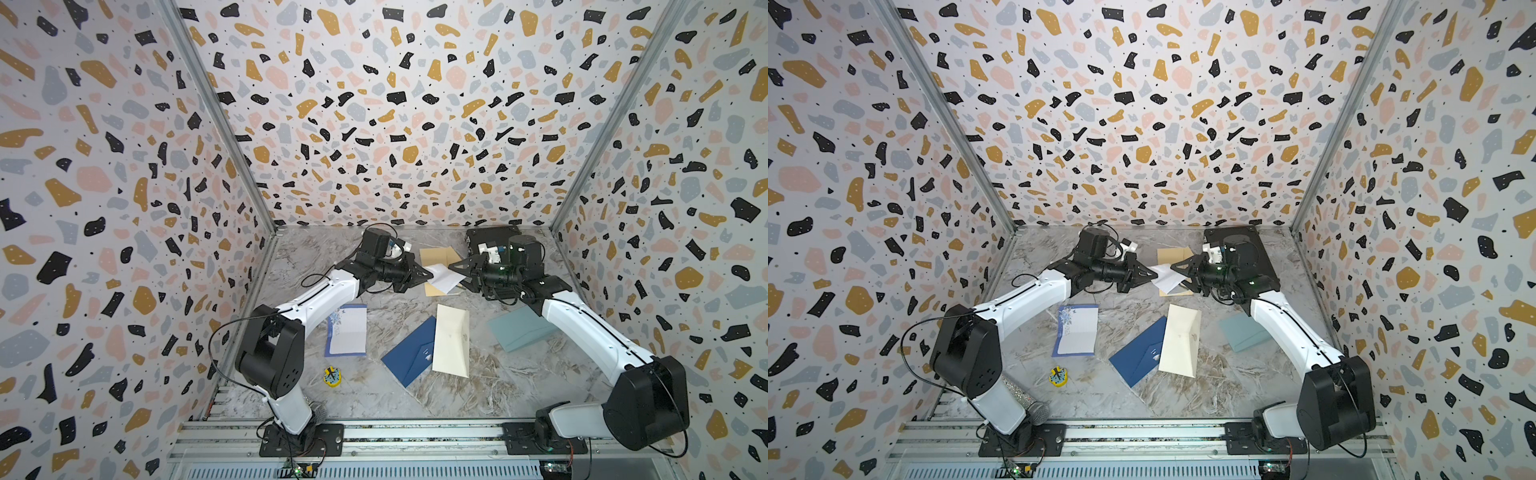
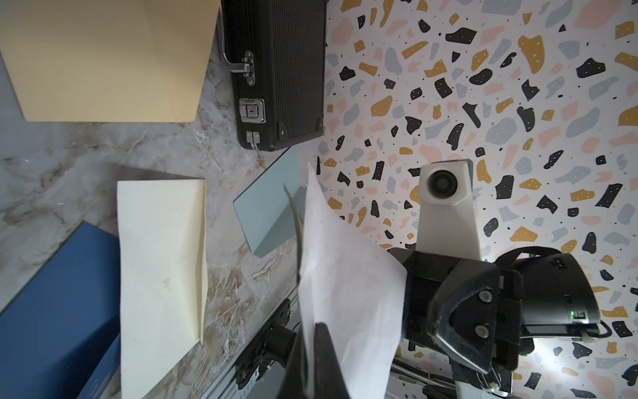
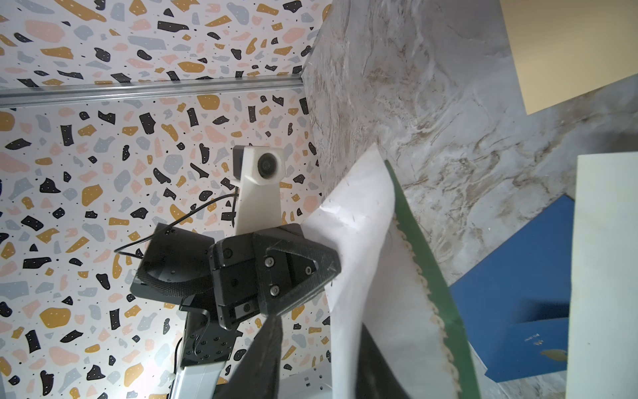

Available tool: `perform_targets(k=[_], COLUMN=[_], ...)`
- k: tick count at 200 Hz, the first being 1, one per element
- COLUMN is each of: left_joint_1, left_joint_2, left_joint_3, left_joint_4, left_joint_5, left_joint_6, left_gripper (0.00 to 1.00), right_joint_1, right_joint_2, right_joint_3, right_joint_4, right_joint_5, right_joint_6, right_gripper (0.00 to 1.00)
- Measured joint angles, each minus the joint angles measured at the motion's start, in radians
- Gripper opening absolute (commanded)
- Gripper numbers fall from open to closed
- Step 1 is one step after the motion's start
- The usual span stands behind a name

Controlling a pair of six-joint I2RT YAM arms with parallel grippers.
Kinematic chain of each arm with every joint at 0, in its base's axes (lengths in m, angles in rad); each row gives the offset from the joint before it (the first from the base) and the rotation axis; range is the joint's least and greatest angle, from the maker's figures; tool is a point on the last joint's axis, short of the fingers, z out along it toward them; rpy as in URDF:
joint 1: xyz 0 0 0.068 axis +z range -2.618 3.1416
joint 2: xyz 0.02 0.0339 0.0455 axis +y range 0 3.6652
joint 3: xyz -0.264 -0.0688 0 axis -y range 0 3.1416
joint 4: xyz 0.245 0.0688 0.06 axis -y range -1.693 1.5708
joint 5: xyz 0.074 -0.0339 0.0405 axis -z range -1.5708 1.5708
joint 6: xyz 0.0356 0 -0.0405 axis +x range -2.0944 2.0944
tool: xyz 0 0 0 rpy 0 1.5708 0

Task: Take the letter paper out of the envelope
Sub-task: Unfold the letter paper.

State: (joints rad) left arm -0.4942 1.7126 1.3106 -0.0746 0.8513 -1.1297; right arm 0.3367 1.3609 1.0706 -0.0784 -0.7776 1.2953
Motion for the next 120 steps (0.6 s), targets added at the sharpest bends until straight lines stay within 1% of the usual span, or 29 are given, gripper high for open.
perform_targets(k=[32, 85, 93, 102, 120], left_joint_1=[-0.003, -0.006, -0.006, -0.006, -0.006], left_joint_2=[0.019, 0.027, 0.027, 0.027, 0.027], left_joint_3=[0.000, -0.002, -0.002, -0.003, -0.010], left_joint_4=[0.072, 0.175, 0.191, 0.210, 0.248], left_joint_5=[-0.004, -0.015, -0.019, -0.022, -0.023], left_joint_6=[-0.061, -0.146, -0.158, -0.172, -0.204], left_gripper=[0.00, 0.00, 0.00, 0.00, 0.00], right_joint_1=[0.021, 0.031, 0.032, 0.034, 0.035], right_joint_2=[0.000, 0.000, 0.001, 0.001, 0.002], right_joint_3=[-0.001, -0.007, -0.007, -0.007, -0.008], right_joint_4=[0.008, 0.074, 0.080, 0.085, 0.091], right_joint_5=[0.005, 0.014, 0.016, 0.018, 0.026], right_joint_6=[0.012, 0.056, 0.060, 0.066, 0.064], right_gripper=[0.33, 0.26, 0.23, 0.17, 0.00])
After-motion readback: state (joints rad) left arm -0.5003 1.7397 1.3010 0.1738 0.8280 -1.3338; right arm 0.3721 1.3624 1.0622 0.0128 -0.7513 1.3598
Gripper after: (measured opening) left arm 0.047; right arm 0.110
